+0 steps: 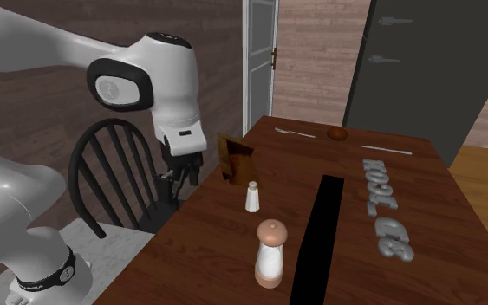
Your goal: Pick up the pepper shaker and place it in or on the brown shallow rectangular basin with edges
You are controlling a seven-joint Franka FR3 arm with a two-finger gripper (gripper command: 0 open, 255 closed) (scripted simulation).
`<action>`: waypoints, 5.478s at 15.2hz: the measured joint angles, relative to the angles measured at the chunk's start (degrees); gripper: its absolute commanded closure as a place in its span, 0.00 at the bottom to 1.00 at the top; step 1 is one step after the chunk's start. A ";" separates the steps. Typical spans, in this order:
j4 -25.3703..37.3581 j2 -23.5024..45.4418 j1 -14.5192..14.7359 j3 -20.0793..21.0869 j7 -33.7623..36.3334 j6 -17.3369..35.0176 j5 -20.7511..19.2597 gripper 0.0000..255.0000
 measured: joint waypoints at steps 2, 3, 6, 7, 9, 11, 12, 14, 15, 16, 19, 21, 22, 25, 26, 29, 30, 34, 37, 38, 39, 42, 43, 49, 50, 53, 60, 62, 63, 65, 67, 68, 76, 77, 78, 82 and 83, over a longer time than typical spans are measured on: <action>0.84 3.04 0.48 1.41 1.69 2.59 0.85 0.00; 1.38 4.62 0.79 2.26 2.73 3.88 1.25 0.00; 3.37 10.10 1.29 4.25 5.15 7.97 1.72 0.00; 4.03 11.44 1.63 5.00 6.19 8.92 1.96 0.00; 6.74 15.43 2.22 6.68 8.68 10.74 1.88 0.00; 9.03 19.35 2.64 7.90 10.67 12.84 1.47 0.00; 10.78 21.39 2.90 8.49 11.80 13.36 1.09 0.00; 13.33 24.82 3.39 9.35 13.64 14.66 0.42 0.00; 14.76 27.39 3.82 9.94 14.96 16.02 -0.31 0.00; 16.09 29.25 4.29 10.43 16.19 16.73 -0.80 0.00; 21.00 35.30 5.58 11.19 19.20 18.38 -2.79 0.00; 22.50 37.61 6.34 11.44 20.56 19.37 -3.62 0.00; 22.70 38.43 6.56 11.46 20.92 20.00 -3.95 0.00; 22.33 39.94 6.89 11.39 21.38 21.84 -4.58 0.00; 22.17 40.40 7.02 11.37 21.56 22.43 -4.79 0.00; 21.40 41.32 7.23 11.29 21.79 24.07 -5.18 0.00; 21.35 41.35 7.24 11.29 21.80 24.17 -5.20 0.00; 21.30 41.39 7.25 11.29 21.81 24.26 -5.21 0.00; 21.30 41.38 7.24 11.28 21.81 24.26 -5.21 1.00; 21.31 41.36 7.24 11.29 21.81 24.25 -5.21 1.00; 21.31 41.35 7.24 11.29 21.81 24.25 -5.21 1.00; 21.31 41.35 7.25 11.29 21.81 24.26 -5.21 1.00; 21.32 41.35 7.25 11.29 21.82 24.26 -5.21 1.00; 22.10 40.02 7.05 11.47 21.63 22.21 -4.63 1.00; 22.70 39.75 7.02 11.50 21.62 21.36 -4.54 1.00; 23.77 38.70 6.91 11.63 21.57 19.32 -4.13 1.00; 26.57 36.49 6.49 11.71 21.19 14.44 -3.26 1.00; 27.39 36.02 6.41 11.71 21.14 13.18 -3.09 1.00; 28.22 36.08 6.47 11.75 21.31 12.43 -3.15 1.00; 29.26 35.59 6.47 11.81 21.41 10.94 -2.99 1.00; 30.39 35.13 6.39 11.81 21.39 9.38 -2.83 1.00; 30.69 34.80 6.40 11.85 21.47 8.78 -2.70 1.00; 35.72 33.81 6.21 11.81 21.62 2.82 -2.43 1.00; 36.27 33.63 6.22 11.83 21.69 2.11 -2.38 1.00; 36.94 33.69 6.24 11.84 21.76 1.51 -2.42 1.00; 39.09 34.54 8.50 13.49 25.84 0.50 -3.17 1.00; 39.13 34.21 9.23 14.07 27.17 0.27 -3.15 1.00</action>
